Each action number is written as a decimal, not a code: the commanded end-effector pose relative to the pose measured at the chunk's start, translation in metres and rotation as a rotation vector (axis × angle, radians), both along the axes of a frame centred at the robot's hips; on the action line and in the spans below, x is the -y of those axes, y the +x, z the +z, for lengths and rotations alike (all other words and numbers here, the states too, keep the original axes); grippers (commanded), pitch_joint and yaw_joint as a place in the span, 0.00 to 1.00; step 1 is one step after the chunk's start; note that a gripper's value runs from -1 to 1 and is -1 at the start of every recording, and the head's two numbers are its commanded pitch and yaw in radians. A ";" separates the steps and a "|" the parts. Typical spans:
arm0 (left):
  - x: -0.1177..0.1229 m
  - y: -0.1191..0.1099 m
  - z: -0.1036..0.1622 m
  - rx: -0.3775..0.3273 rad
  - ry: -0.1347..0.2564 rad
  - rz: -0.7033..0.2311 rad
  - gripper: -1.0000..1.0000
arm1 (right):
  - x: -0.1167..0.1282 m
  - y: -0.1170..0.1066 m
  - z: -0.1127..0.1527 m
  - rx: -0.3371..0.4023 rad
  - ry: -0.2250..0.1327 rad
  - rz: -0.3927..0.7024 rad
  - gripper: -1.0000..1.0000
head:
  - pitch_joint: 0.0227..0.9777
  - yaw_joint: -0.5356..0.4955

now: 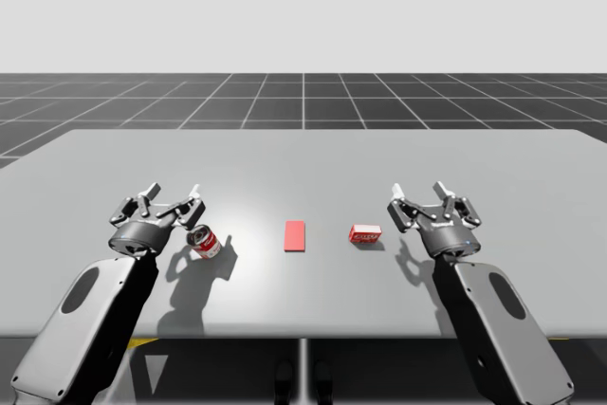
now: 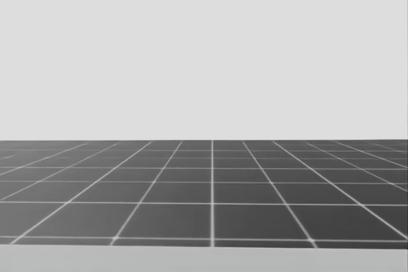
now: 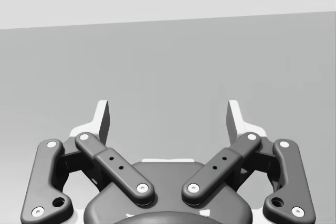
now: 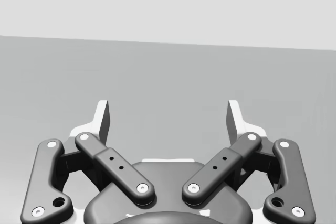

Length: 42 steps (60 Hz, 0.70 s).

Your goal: Look at the card. If it is red, pick the object on the left. If it is green, pick the object on the right.

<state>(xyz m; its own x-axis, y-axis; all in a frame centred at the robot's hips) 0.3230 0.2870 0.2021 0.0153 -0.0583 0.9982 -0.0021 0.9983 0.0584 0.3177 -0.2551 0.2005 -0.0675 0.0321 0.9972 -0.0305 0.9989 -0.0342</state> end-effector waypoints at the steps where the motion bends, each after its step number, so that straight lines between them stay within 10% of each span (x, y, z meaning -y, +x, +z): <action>1: 0.001 0.000 -0.001 -0.001 0.003 0.000 0.00 | 0.000 -0.001 -0.001 0.013 0.004 -0.036 0.00 | 0.06 0.54; 42: 0.005 -0.004 0.004 0.075 0.032 -0.009 0.00 | 0.003 0.001 0.003 -0.005 -0.012 0.000 0.00 | 0.40 0.53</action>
<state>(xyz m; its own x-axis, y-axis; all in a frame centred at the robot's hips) 0.3200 0.2828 0.2035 -0.0432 -0.0859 0.9954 -0.0009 0.9963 0.0860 0.3186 -0.2574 0.2030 -0.0604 0.0382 0.9974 -0.0311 0.9987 -0.0402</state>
